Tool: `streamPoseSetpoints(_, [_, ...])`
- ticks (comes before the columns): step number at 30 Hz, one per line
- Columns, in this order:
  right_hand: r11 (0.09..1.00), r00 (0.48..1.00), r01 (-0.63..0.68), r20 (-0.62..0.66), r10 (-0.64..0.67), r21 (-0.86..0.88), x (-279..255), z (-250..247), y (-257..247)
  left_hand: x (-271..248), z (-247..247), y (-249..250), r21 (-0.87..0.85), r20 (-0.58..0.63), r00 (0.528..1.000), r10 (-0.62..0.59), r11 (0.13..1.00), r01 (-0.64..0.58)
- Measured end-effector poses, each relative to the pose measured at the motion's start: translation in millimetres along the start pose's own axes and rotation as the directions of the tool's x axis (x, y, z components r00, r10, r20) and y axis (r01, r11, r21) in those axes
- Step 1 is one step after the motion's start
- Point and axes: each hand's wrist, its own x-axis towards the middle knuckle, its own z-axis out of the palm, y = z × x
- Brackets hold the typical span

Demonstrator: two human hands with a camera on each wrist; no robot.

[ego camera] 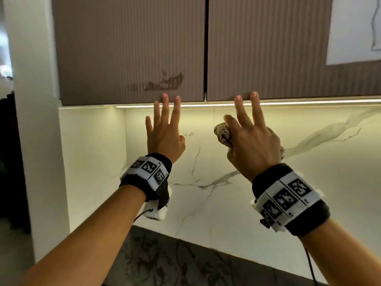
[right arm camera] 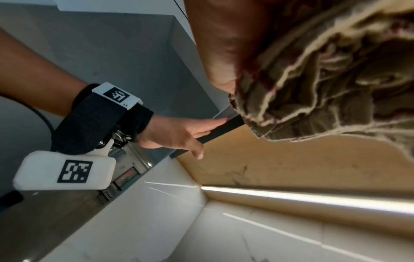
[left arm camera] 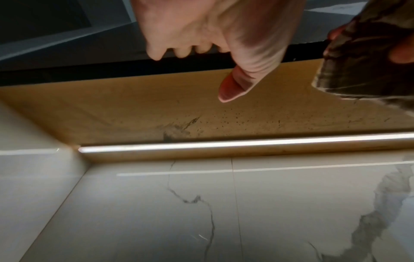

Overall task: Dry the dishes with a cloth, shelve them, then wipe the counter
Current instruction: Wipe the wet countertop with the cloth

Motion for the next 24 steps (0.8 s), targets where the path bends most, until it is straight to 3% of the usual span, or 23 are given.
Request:
streamPoseSetpoints(3, [0.983, 0.999, 0.051, 0.007, -0.053, 0.177, -22.9, 27.4, -15.9, -52.1, 24.2, -22.3, -0.087, 0.158, 0.985, -0.063, 0.993, 0.078])
streamPoseSetpoints(5, [0.968, 0.978, 0.029, 0.195, -0.079, 0.249, -38.4, 55.2, -28.8, -99.5, 52.9, -49.5, -0.065, 0.314, 0.940, -0.135, 0.984, 0.163])
streamPoseSetpoints(6, [0.962, 0.941, -0.008, 0.328, -0.086, 0.274, -46.9, 71.1, -37.4, -127.5, 69.5, -68.3, -0.032, 0.402, 0.897, -0.182, 0.977, 0.213])
streamPoseSetpoints(8, [0.943, 0.826, -0.097, 0.555, -0.104, 0.320, -60.5, 106.9, -49.6, -177.3, 98.8, -105.7, 0.045, 0.567, 0.780, -0.264, 0.956, 0.290])
streamPoseSetpoints(11, [0.906, 0.585, -0.227, 0.794, -0.165, 0.356, -85.5, 188.8, -83.7, -249.6, 139.2, -181.1, 0.212, 0.706, 0.584, -0.401, 0.906, 0.366])
streamPoseSetpoints(14, [0.889, 0.428, -0.303, 0.882, -0.196, 0.344, -104.0, 269.6, -122.5, -290.4, 172.0, -255.9, 0.321, 0.733, 0.464, -0.498, 0.854, 0.409])
streamPoseSetpoints(16, [0.896, 0.352, -0.270, 0.902, -0.249, 0.353, -99.3, 316.3, -158.6, -306.4, 190.1, -297.6, 0.359, 0.737, 0.422, -0.529, 0.834, 0.419])
streamPoseSetpoints(19, [0.902, 0.333, -0.180, 0.887, -0.319, 0.392, -70.4, 374.8, -221.8, -322.7, 207.9, -334.7, 0.336, 0.756, 0.427, -0.495, 0.855, 0.396])
streamPoseSetpoints(21, [0.899, 0.384, -0.147, 0.861, -0.333, 0.413, -45.3, 409.8, -266.2, -329.3, 217.3, -347.1, 0.314, 0.774, 0.438, -0.458, 0.877, 0.363])
streamPoseSetpoints(24, [0.905, 0.490, -0.078, 0.806, -0.331, 0.419, -23.5, 457.8, -323.2, -336.6, 226.8, -355.5, 0.285, 0.758, 0.512, -0.404, 0.912, 0.296])
